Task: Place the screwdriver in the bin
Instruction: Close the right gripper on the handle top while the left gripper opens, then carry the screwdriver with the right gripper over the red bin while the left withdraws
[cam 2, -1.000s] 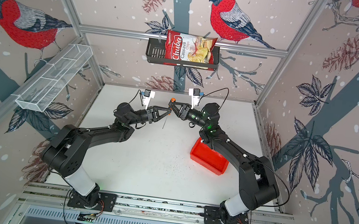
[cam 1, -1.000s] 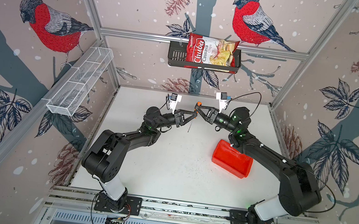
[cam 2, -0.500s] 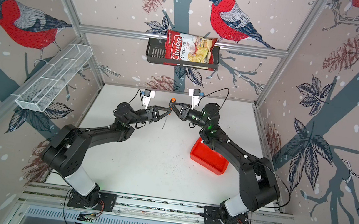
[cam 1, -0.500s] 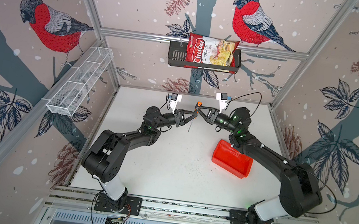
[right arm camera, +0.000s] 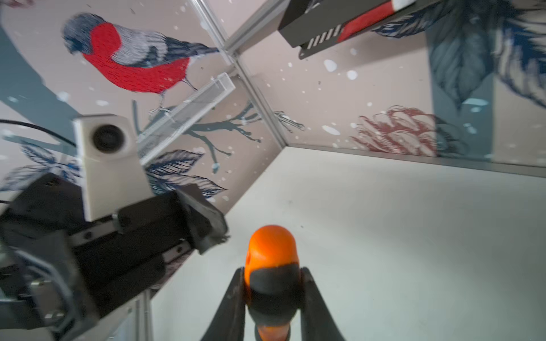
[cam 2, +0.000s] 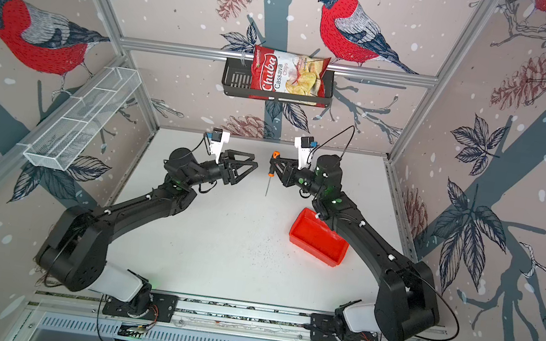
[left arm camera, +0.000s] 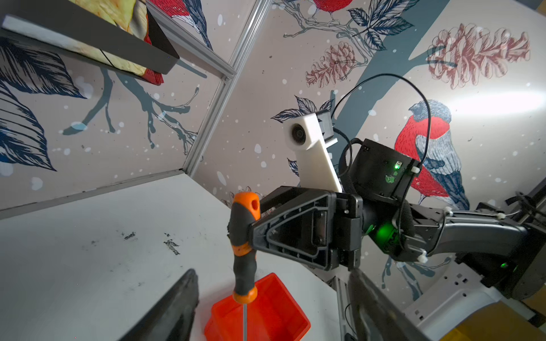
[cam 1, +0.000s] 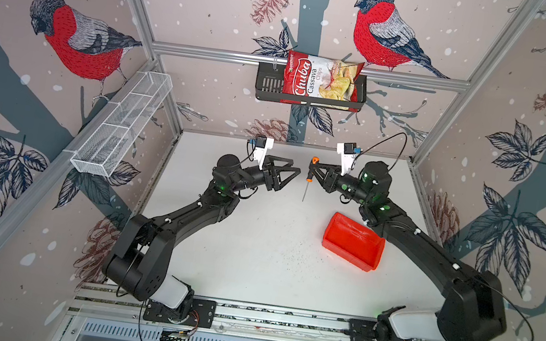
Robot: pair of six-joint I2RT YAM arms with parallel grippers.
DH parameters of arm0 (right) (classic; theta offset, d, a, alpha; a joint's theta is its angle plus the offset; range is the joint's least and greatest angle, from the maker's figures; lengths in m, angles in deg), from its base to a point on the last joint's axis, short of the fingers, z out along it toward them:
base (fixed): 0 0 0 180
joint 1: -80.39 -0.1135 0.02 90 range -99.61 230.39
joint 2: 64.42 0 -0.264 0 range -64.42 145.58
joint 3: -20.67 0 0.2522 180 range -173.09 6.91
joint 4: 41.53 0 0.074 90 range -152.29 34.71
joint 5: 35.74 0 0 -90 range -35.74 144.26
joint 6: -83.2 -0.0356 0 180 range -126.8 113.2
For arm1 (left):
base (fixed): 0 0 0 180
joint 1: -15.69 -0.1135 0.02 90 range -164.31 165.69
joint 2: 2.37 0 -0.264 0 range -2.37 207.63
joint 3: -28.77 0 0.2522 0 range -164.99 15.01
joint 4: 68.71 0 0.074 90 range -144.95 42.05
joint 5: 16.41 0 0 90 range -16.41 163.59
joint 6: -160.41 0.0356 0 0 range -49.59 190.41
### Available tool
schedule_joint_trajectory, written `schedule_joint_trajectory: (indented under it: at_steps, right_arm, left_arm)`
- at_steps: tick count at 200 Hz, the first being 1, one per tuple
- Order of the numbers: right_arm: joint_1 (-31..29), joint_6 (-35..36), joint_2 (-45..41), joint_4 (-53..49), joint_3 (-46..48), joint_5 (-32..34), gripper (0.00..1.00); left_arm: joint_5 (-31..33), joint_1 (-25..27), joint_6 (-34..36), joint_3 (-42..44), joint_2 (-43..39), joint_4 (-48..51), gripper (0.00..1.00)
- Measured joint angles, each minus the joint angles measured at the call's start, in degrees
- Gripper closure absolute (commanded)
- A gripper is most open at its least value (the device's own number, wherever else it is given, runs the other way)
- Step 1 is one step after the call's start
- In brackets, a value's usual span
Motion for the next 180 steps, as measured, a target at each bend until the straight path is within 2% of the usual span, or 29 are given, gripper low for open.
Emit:
schedule_joint_trajectory:
  at_steps: [26,53,76,137,180]
  right_arm:
    - [0.0,10.4,-2.9,-8.5,0.3,7.3,0.90]
    - [0.1,18.9,-5.7,-14.5,0.2,13.3,0.91]
    - [0.1,24.5,-7.0,-19.5,-0.2,18.0,0.93]
    - [-0.8,35.0,-7.1,-32.0,-1.9,28.3,0.96]
    - [-1.3,37.9,-5.3,-36.8,-1.2,34.1,0.96]
  left_arm:
    - [2.4,0.9,7.9,-0.7,-3.7,8.7,0.01]
    - [5.6,4.1,19.0,-2.9,-7.3,19.5,0.01]
    - [7.2,6.1,26.4,-2.5,-8.7,24.4,0.01]
    - [12.0,12.6,39.7,-3.1,-7.4,33.4,0.01]
    - [14.3,16.7,45.4,-3.2,-4.3,37.2,0.01]
